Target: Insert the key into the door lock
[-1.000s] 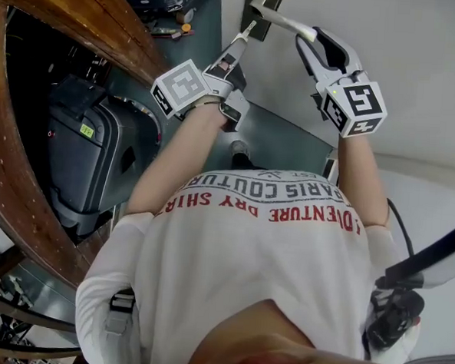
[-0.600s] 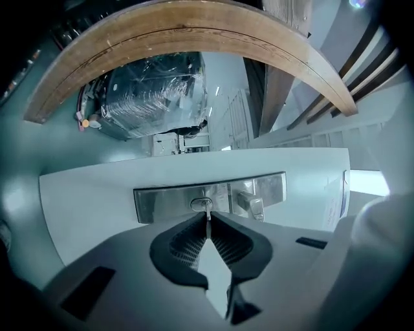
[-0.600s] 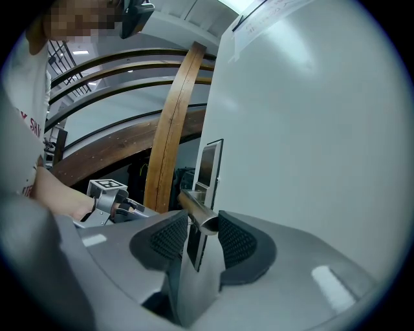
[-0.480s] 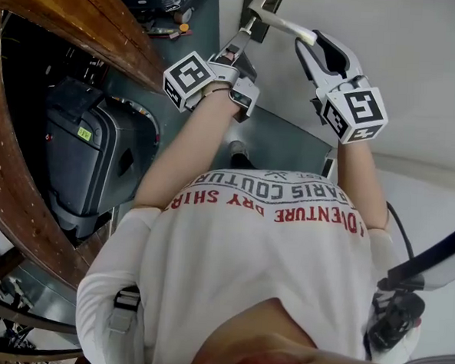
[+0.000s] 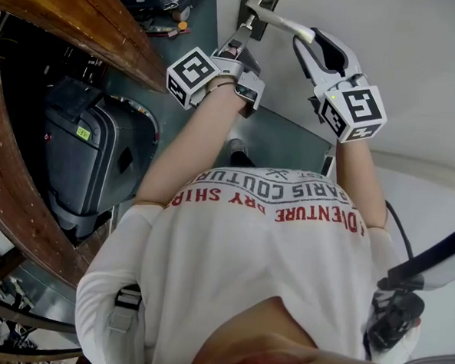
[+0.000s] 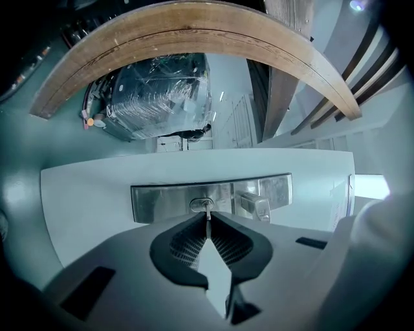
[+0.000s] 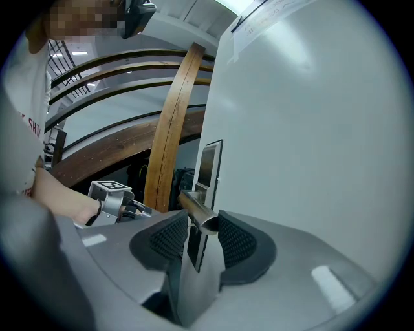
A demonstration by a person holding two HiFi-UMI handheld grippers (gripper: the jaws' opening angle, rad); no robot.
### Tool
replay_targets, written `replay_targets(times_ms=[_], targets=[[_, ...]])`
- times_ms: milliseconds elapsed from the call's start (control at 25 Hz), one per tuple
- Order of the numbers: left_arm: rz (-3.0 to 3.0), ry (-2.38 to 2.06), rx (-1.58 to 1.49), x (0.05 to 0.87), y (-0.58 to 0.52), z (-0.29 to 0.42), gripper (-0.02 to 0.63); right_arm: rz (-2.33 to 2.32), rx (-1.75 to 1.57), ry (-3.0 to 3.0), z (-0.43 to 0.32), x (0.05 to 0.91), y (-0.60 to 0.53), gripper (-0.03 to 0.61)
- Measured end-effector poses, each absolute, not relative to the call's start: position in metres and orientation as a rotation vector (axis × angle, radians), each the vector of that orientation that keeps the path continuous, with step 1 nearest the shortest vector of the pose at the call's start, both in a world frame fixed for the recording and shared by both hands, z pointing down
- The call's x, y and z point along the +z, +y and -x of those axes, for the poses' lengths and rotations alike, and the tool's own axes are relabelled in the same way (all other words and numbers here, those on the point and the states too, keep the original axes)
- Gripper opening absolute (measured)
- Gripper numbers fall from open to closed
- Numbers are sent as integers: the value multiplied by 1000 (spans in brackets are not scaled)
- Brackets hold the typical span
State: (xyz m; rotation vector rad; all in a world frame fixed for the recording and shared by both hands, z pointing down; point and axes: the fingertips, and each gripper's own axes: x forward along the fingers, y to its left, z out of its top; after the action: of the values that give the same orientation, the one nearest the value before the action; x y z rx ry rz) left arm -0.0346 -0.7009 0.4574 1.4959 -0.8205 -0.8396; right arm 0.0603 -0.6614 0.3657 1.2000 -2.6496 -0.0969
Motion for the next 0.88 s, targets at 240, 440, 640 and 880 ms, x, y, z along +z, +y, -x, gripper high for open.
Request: replay_targets(times_ms=[240,440,640,880], targets=[[-1474,-834,-870,457,-708,32,21,-1178,-104,-2651,-59,365,-661,141],[-1471,-831,-883,458,-709,33,21,-1177,-112,-2654,-56,367,-654,140],[-1450,-833,-904,458,-712,31,22,-1168,-128,-2658,-55,367,-652,138],[-1505,-814,-900,455,-716,28,23,-1171,-137,-2638,-55,368,-655,140]])
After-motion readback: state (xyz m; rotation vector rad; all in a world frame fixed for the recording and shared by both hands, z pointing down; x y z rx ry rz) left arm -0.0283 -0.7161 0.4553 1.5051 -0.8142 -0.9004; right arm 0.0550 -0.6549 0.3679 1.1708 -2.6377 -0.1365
